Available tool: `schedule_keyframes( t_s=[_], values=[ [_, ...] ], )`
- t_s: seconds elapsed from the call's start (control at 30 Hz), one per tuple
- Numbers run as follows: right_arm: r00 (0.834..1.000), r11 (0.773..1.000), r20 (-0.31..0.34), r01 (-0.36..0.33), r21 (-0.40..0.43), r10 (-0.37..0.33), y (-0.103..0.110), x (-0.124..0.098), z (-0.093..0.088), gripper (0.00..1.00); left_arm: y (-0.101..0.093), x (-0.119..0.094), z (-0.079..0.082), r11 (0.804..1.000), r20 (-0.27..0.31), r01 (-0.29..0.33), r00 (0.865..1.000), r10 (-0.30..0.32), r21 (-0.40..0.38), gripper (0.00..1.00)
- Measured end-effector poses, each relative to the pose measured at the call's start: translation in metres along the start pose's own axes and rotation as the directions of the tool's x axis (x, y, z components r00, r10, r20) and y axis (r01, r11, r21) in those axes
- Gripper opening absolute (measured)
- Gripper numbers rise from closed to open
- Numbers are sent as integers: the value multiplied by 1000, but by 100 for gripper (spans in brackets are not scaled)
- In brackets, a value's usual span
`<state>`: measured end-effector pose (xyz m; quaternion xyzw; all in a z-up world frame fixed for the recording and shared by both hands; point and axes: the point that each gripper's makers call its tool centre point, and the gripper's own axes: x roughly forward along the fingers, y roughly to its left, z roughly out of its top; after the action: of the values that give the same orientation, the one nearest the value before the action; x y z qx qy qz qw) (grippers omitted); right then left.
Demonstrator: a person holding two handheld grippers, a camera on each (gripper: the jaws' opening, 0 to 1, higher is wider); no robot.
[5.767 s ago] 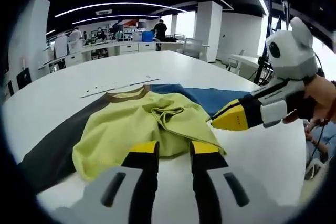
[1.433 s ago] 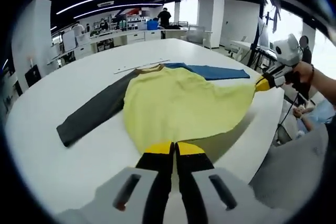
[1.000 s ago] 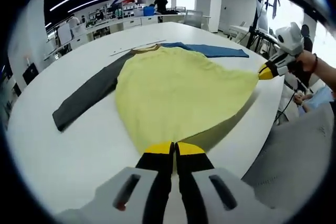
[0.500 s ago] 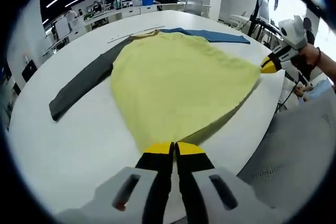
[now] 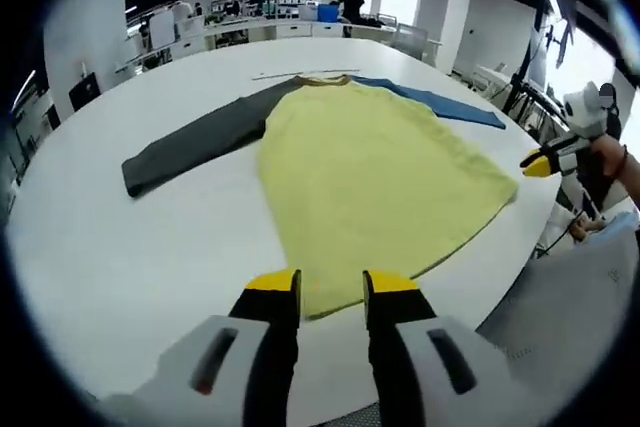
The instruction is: Fold the garment on the visible template until the final outline fits inside the template.
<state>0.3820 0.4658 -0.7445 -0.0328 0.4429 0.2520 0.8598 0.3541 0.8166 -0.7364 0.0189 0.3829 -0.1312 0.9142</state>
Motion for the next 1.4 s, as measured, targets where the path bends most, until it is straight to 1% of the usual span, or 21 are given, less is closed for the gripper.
schedule_keyframes(
  t_s=[0.1,0.13,0.23,0.3,0.47,0.57,0.67,0.7,0.8,0.83,0.87,0.9,0.93,0.97,1.03,1.17,1.23,1.3,1.4],
  values=[
    [999,999,-18,40,6,-40,-3,7,-5,17,2,5,-5,1000,-22,-14,1000,14,-3,21],
    [999,999,-21,46,11,-46,-3,9,-6,17,4,7,-8,999,-33,-30,999,30,-12,21],
    [997,998,-28,67,18,-67,-2,13,-9,16,5,12,-13,999,-51,-42,998,42,8,19],
    [997,997,-29,79,21,-78,-1,14,-11,16,4,13,-13,999,-51,-44,998,45,21,18],
    [994,995,-58,99,33,-97,-1,19,-17,15,7,14,-18,997,-70,-63,995,65,35,15],
    [992,993,-64,114,36,-112,-1,20,-19,13,8,15,-19,997,-70,-68,995,70,22,14],
    [991,993,-74,114,43,-111,4,24,-22,9,10,16,-22,997,-76,-75,994,76,10,13],
    [989,990,-77,127,53,-123,4,24,-24,8,11,16,-22,997,-78,-79,994,79,5,13],
    [990,990,-70,126,58,-122,3,25,-22,5,11,17,-24,997,-81,-79,994,78,-8,11],
    [990,991,-71,124,59,-120,4,25,-22,1,11,17,-25,997,-86,-79,993,78,-11,11],
    [992,991,-68,114,66,-110,5,26,-21,0,11,18,-29,997,-99,-81,992,80,-12,9],
    [992,991,-68,115,70,-110,5,26,-21,0,12,19,-32,996,-114,-88,990,86,-14,9],
    [991,991,-70,118,64,-113,5,26,-21,0,11,19,-28,996,-92,-86,992,82,-38,8],
    [991,991,-71,120,61,-116,4,26,-21,0,11,19,-29,996,-100,-80,992,76,-36,6],
    [991,991,-70,118,63,-113,3,24,-21,0,10,19,-29,996,-101,-82,992,77,-46,6],
    [992,989,-58,118,88,-113,-3,20,-20,0,9,19,-28,996,-105,-76,992,70,-54,3],
    [992,988,-48,123,90,-119,-6,16,-18,0,10,20,-28,996,-105,-77,992,70,-55,1],
    [993,987,-36,115,113,-112,-6,16,-17,0,9,19,-28,996,-108,-75,992,69,-49,0],
    [993,987,-32,114,110,-112,-6,16,-17,0,8,18,-29,997,-113,-73,991,69,-35,0]
  ],
)
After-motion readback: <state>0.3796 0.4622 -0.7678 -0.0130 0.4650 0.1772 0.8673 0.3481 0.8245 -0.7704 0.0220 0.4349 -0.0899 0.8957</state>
